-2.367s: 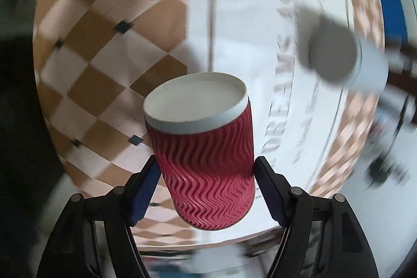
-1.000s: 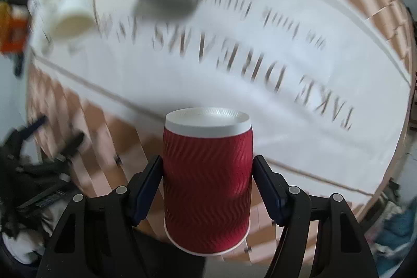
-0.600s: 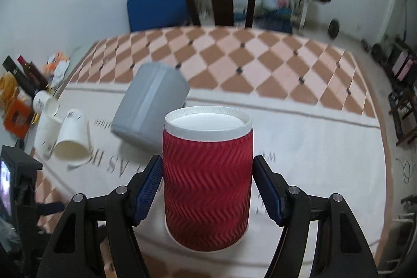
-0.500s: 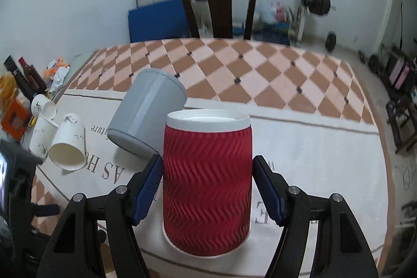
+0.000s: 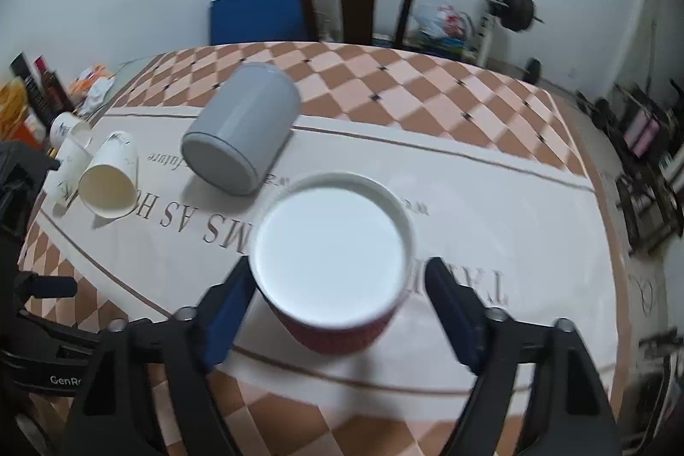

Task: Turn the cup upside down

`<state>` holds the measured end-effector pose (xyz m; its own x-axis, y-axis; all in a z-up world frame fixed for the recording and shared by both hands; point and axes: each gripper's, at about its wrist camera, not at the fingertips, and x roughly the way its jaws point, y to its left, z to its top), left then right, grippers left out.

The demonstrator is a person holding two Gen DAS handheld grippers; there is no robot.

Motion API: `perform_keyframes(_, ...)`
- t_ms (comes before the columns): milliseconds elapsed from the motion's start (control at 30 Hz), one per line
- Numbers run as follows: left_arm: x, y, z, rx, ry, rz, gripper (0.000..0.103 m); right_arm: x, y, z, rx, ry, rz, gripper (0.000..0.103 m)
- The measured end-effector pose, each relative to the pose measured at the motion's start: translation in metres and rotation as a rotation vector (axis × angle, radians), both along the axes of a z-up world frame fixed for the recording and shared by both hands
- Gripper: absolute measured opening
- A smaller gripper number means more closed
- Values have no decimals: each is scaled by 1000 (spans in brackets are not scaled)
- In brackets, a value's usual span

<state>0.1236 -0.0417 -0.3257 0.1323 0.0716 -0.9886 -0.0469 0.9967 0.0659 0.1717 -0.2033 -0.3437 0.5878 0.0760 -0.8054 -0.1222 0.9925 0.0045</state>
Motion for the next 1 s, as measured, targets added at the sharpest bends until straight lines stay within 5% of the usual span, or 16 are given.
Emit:
perform_keyframes(333, -48, 1, 64, -2, -109, -81, 103, -58, -19, 54, -75, 15, -179, 102)
perform_keyframes(767, -105, 20, 224, -70, -389, -149, 103, -172, -21, 218, -96, -69, -336, 102)
perform_keyframes(1000, -143, 20, 272, -71, -460, -158, 103, -226, -17, 282, -91, -79, -374, 102)
